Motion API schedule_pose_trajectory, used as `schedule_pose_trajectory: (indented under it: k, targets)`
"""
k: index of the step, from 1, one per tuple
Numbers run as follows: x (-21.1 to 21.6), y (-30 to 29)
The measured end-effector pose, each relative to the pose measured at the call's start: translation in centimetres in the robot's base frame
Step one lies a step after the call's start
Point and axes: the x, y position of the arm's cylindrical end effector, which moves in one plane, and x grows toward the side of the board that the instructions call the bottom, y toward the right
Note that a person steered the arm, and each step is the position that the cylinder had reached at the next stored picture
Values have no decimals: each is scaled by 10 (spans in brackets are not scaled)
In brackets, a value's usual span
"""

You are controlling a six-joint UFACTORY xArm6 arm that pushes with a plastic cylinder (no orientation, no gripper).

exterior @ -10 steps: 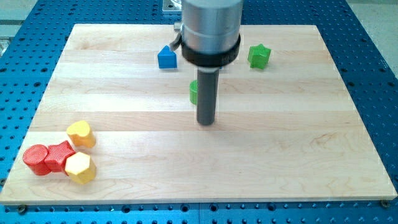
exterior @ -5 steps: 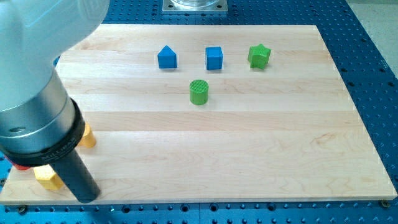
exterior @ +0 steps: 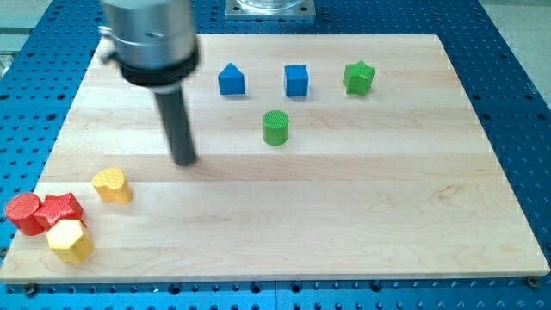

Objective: Push the red circle parallel to the green circle

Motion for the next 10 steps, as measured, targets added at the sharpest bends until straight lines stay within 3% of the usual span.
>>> schedule_pose_trajectory:
  k: [1,2,3,5,9,10]
  targets:
    - [-25,-122]
    - [-22,-152]
    - [-15,-153]
    - [134,-151]
    - [165,-136]
    - [165,-92]
